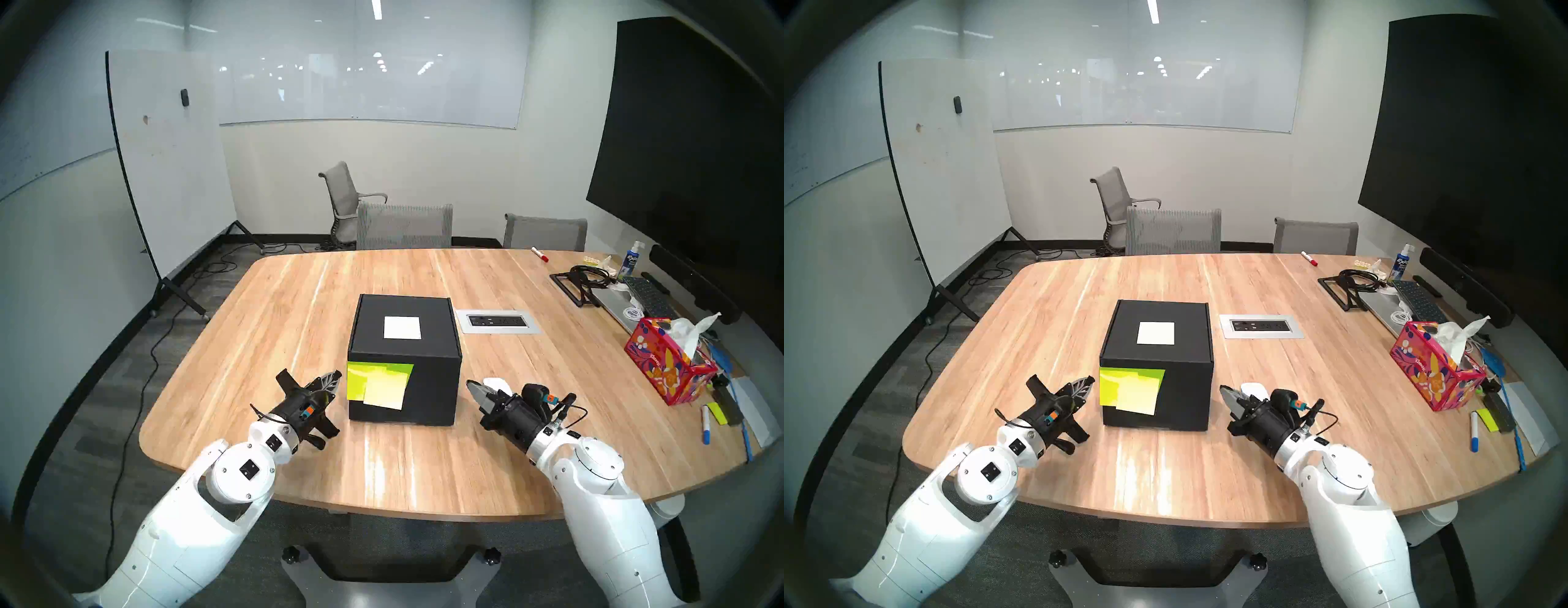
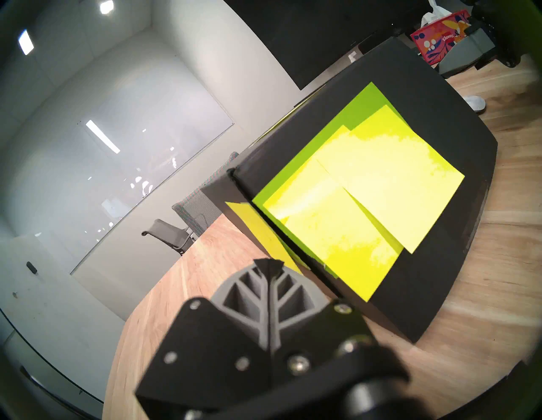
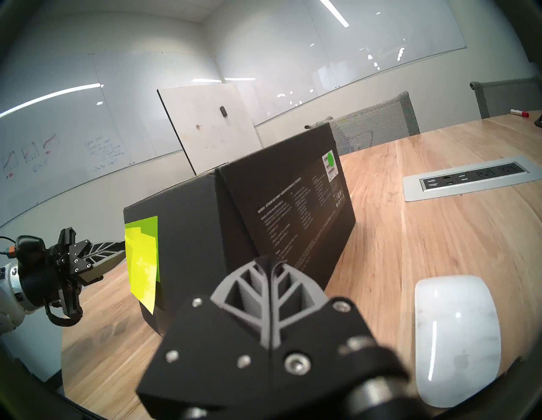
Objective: Open the box and place the mouse inside
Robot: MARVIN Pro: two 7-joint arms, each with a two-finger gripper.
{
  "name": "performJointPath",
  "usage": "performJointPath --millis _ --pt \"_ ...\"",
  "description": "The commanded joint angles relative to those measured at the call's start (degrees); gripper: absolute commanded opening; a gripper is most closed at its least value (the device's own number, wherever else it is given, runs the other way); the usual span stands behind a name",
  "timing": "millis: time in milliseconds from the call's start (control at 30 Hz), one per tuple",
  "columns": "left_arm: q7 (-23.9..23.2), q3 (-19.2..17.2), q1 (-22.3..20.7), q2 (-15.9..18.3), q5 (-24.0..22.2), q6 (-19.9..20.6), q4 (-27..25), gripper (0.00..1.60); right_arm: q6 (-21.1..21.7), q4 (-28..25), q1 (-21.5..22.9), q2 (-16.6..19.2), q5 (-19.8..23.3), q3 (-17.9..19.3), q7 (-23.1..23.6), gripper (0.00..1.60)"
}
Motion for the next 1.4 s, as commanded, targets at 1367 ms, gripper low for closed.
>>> performJointPath --millis 1367 --pt "0.1 0.0 -0.3 0.1 0.1 -0.3 -1.0 0.0 0.1 -0.9 0.6 0.1 -0.1 0.0 0.1 0.0"
